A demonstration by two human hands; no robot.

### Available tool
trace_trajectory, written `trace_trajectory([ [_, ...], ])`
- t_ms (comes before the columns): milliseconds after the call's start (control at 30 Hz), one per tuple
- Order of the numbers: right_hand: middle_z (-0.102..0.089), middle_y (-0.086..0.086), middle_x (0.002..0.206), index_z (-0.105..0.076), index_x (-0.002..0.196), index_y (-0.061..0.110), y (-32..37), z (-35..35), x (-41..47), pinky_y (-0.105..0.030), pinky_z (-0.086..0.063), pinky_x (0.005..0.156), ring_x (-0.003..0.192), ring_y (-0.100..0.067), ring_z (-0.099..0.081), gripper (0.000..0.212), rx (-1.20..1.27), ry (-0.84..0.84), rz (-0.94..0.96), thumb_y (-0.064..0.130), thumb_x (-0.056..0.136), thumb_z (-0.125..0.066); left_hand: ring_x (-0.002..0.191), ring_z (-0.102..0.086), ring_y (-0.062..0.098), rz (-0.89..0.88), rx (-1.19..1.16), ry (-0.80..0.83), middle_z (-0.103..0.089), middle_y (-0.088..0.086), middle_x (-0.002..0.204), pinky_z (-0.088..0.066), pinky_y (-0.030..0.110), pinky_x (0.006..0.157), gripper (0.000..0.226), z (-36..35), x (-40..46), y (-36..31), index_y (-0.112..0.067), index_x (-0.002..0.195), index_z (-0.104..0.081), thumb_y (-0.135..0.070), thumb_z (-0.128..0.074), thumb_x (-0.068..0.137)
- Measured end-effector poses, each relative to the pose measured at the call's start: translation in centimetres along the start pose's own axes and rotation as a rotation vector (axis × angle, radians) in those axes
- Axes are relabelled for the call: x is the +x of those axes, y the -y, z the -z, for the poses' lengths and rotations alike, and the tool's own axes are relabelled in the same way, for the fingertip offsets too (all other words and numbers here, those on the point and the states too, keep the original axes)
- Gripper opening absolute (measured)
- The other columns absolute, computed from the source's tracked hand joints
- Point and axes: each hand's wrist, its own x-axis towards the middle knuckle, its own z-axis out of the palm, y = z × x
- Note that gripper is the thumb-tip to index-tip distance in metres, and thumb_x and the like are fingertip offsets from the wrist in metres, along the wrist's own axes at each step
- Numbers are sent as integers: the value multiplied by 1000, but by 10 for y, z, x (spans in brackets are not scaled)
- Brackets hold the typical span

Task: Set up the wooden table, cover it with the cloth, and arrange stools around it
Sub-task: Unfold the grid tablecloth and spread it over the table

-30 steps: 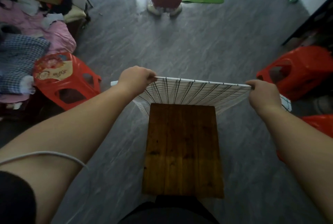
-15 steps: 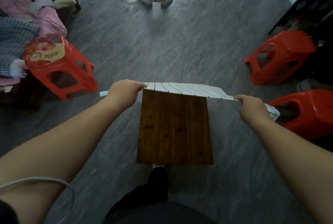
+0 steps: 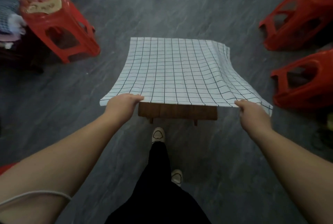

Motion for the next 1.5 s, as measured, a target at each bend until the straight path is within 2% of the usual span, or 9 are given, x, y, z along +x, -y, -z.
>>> trace_trajectory([
  [100,-58,-4,142,-65,133,23,-11,-25,-27,-45,-47,101,133,-27,-50,42,3,30,9,8,98,-46,121,-58,22,22,-22,41,-65,-7,131,-48,34,87,39,-30,-20,3,-45,130,-61,-24,-49,100],
  [233,-62,-1,114,-68,125,23,-26,-67,-56,-44,-52,80,113,-27,-52,39,-37,52,51,7,94,-51,123,-57,21,67,-32,89,-65,-9,131,-48,34,89,35,-64,-41,7,-46,129,-61,-30,-49,101],
  [333,-61,-3,113,-66,126,23,-32,-96,-73,-43,-50,78,113,-28,-50,41,-44,99,20,6,93,-52,117,-60,22,65,-16,131,-67,-8,123,-49,35,84,35,-88,-54,13,-46,128,-61,-29,-49,100],
  [433,-59,-2,121,-61,132,24,-35,-118,-83,-46,-51,82,121,-28,-49,44,-34,152,-25,6,93,-49,116,-60,23,69,-4,156,-67,-7,123,-49,35,83,36,-113,-66,16,-43,128,-62,-25,-48,100],
  [633,-52,-5,148,-60,135,19,-54,-166,-91,-52,-46,103,145,-25,-36,41,10,190,-126,6,98,-47,132,-51,16,84,-40,198,-61,-12,138,-45,35,98,37,-167,-77,21,-38,129,-64,-20,-47,102],
  [833,-47,0,153,-57,139,26,-73,-227,-88,-51,-47,101,144,-27,-35,43,-53,264,-149,13,99,-46,127,-54,17,94,-24,243,-63,-10,134,-47,35,95,38,-228,-73,31,-35,128,-65,-17,-47,100],
  [1000,-52,-3,147,-52,144,28,-84,-284,-86,-48,-49,101,131,-31,-50,49,-37,491,-330,23,95,-48,136,-44,21,167,68,595,-41,-9,155,-47,42,103,63,-280,-67,41,-42,145,-43,-7,-41,93],
  [1067,-54,-6,145,-50,145,28,-82,-295,-85,-47,-48,102,128,-32,-53,54,10,523,-410,27,92,-47,135,-46,21,206,32,655,-42,-9,154,-45,42,105,67,-290,-64,39,-43,147,-40,-6,-39,91],
  [1500,-59,-9,138,-48,143,26,-30,-256,-58,-42,-47,98,126,-33,-54,54,183,329,-363,17,90,-51,132,-49,22,119,-119,458,-48,-6,149,-47,38,97,63,-260,-26,-7,-35,147,-42,-11,-47,89],
])
